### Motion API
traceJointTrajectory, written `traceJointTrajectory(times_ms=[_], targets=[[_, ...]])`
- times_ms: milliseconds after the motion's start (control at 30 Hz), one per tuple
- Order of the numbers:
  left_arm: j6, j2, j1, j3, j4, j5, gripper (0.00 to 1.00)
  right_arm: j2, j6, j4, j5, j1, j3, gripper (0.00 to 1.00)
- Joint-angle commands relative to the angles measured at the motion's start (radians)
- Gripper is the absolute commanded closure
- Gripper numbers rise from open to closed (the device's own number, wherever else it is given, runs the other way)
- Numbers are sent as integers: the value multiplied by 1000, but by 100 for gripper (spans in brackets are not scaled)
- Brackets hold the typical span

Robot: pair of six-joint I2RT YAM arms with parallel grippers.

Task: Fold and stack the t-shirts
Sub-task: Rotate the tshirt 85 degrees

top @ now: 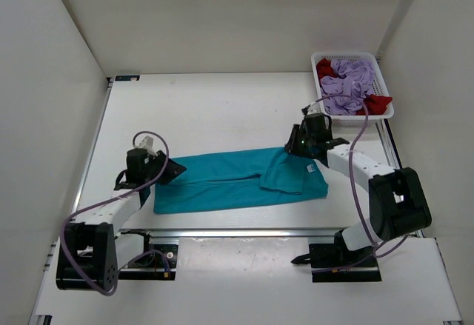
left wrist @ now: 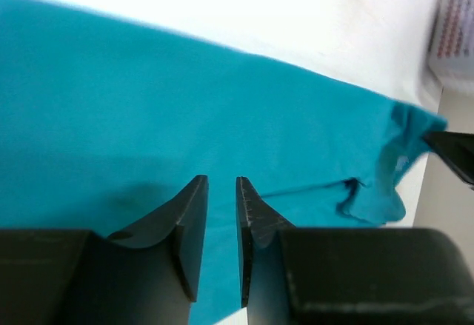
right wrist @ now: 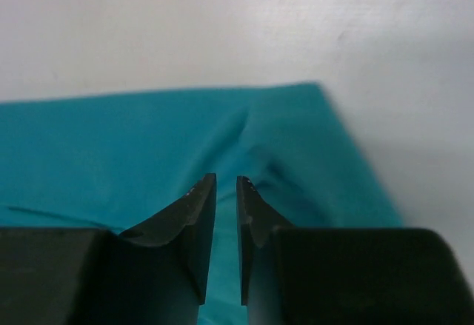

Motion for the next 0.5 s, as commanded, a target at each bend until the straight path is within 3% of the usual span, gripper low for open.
traceJointTrajectory(times_ms=[0,100,200,367,467], targets=[[44,-51,-128,121,-74,-83,67,-2,14,-10,36,67,-79,85],[61,-53,-187,162,-93,-94,67,32,23,-27,78,110,-99,87],[63,-67,-146,144,-88,-55,66,3,11,-66,176,89,-99,96],[40,-56,-80,86,-29,8,66,-148,22,-18,94,-84,-145,100],[41,-41,-119,98,-28,-4,67,-144,0,-64,142,-7,-98,100]])
